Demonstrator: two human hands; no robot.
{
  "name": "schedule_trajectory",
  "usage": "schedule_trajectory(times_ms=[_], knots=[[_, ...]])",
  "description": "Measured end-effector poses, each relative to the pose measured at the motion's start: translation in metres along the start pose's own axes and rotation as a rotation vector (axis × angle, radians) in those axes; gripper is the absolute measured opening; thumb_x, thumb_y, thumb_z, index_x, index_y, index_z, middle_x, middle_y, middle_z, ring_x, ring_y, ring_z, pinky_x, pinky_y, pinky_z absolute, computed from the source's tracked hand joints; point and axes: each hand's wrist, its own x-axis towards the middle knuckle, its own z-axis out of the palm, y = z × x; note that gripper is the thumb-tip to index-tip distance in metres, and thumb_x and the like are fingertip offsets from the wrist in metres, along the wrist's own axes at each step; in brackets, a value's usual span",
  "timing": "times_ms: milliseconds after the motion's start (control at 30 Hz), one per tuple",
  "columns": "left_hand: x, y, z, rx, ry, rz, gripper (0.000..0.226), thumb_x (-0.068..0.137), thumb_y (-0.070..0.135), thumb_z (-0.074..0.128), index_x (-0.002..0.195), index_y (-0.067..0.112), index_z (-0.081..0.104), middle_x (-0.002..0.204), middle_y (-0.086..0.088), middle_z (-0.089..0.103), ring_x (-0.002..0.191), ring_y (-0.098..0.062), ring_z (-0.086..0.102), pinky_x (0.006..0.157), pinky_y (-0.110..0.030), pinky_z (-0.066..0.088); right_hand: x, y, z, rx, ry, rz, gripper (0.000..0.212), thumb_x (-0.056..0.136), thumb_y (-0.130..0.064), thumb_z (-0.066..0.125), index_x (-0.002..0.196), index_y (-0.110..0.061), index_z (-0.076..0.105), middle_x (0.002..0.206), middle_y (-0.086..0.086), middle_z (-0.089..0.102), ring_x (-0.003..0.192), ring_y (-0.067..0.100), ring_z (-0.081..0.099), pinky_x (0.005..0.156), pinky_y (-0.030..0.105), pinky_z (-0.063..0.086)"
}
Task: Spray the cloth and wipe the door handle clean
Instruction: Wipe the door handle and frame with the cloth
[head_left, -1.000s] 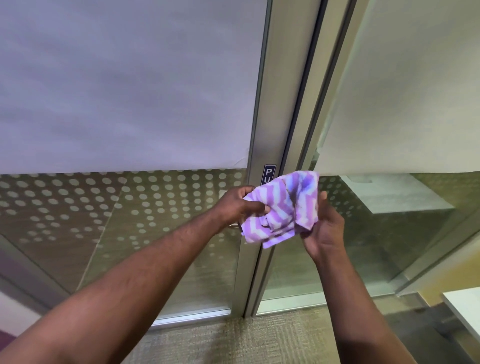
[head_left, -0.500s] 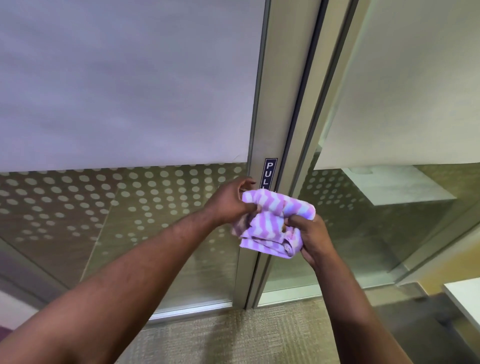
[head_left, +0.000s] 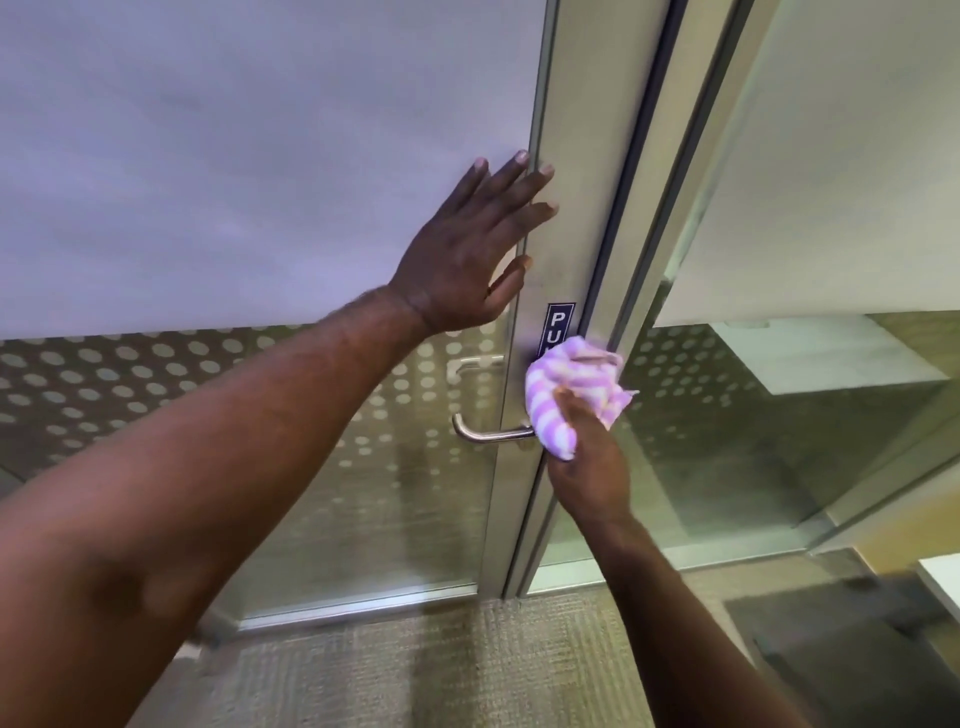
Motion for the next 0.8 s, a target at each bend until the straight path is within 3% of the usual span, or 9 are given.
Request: schedule_trajectory(times_ms=[67, 133, 233, 333, 433, 633, 800], knots=[[-0.001, -0.004, 0.004, 0.038, -0.013, 0.022, 0.050, 0.100, 0.019, 0.057, 0.148, 0.005, 0.055, 0.165, -0.019, 0.041, 0.156, -0.040, 0.034, 0.131, -0.055, 0.018, -0.002, 0.006, 0.015, -0.024, -0.223, 0.012, 0.056, 0.097, -0.015, 0.061, 0.151, -0.026, 0.053, 0.155, -0.004, 0.054, 0.143, 0.018, 0.050, 0.116, 0.022, 0.034], [-0.004, -0.010, 0.007, 0.065, -0.027, 0.048, 0.052, 0.101, 0.021, 0.056, 0.150, 0.005, 0.053, 0.166, -0.018, 0.040, 0.157, -0.040, 0.033, 0.131, -0.055, 0.016, -0.001, 0.012, 0.023, -0.042, -0.171, -0.080, 0.052, 0.097, -0.005, 0.062, 0.148, -0.017, 0.058, 0.153, 0.002, 0.056, 0.143, 0.018, 0.050, 0.117, 0.026, 0.036], [-0.006, -0.016, 0.009, 0.110, -0.037, 0.098, 0.056, 0.101, 0.025, 0.054, 0.153, 0.006, 0.048, 0.167, -0.018, 0.038, 0.157, -0.040, 0.032, 0.130, -0.055, 0.014, 0.000, 0.014, 0.025, -0.029, -0.085, -0.134, 0.044, 0.099, -0.003, 0.056, 0.141, -0.010, 0.064, 0.146, 0.007, 0.063, 0.137, 0.021, 0.056, 0.117, 0.019, 0.034], [-0.007, -0.018, 0.014, 0.135, -0.022, 0.118, 0.060, 0.102, 0.029, 0.054, 0.156, 0.006, 0.043, 0.168, -0.018, 0.037, 0.157, -0.039, 0.031, 0.131, -0.052, 0.008, -0.012, 0.007, 0.033, -0.084, -0.064, -0.114, 0.051, 0.091, -0.004, 0.047, 0.139, -0.005, 0.065, 0.145, 0.013, 0.063, 0.138, 0.030, 0.057, 0.115, 0.044, 0.045], [-0.008, -0.021, 0.019, 0.154, -0.005, 0.124, 0.060, 0.104, 0.029, 0.052, 0.158, 0.005, 0.041, 0.168, -0.019, 0.037, 0.157, -0.040, 0.031, 0.131, -0.053, 0.009, -0.025, -0.015, 0.049, -0.165, -0.101, -0.205, 0.065, 0.077, -0.015, 0.047, 0.139, -0.005, 0.065, 0.143, 0.016, 0.064, 0.136, 0.035, 0.059, 0.114, 0.057, 0.044], [-0.008, -0.022, 0.020, 0.165, -0.005, 0.135, 0.057, 0.105, 0.024, 0.049, 0.158, 0.003, 0.041, 0.167, -0.020, 0.038, 0.156, -0.041, 0.032, 0.130, -0.057, 0.014, -0.024, -0.057, 0.087, -0.197, -0.300, -0.318, 0.081, 0.065, -0.008, 0.071, 0.145, -0.018, 0.061, 0.153, 0.002, 0.058, 0.146, 0.023, 0.048, 0.126, 0.046, 0.016], [-0.009, -0.022, 0.020, 0.165, -0.005, 0.126, 0.055, 0.105, 0.022, 0.049, 0.157, 0.003, 0.043, 0.166, -0.020, 0.039, 0.156, -0.040, 0.033, 0.129, -0.057, 0.016, -0.037, -0.016, 0.067, -0.247, -0.255, -0.423, 0.082, 0.067, -0.010, 0.061, 0.149, -0.016, 0.058, 0.159, 0.001, 0.050, 0.150, 0.023, 0.043, 0.124, 0.054, 0.023]])
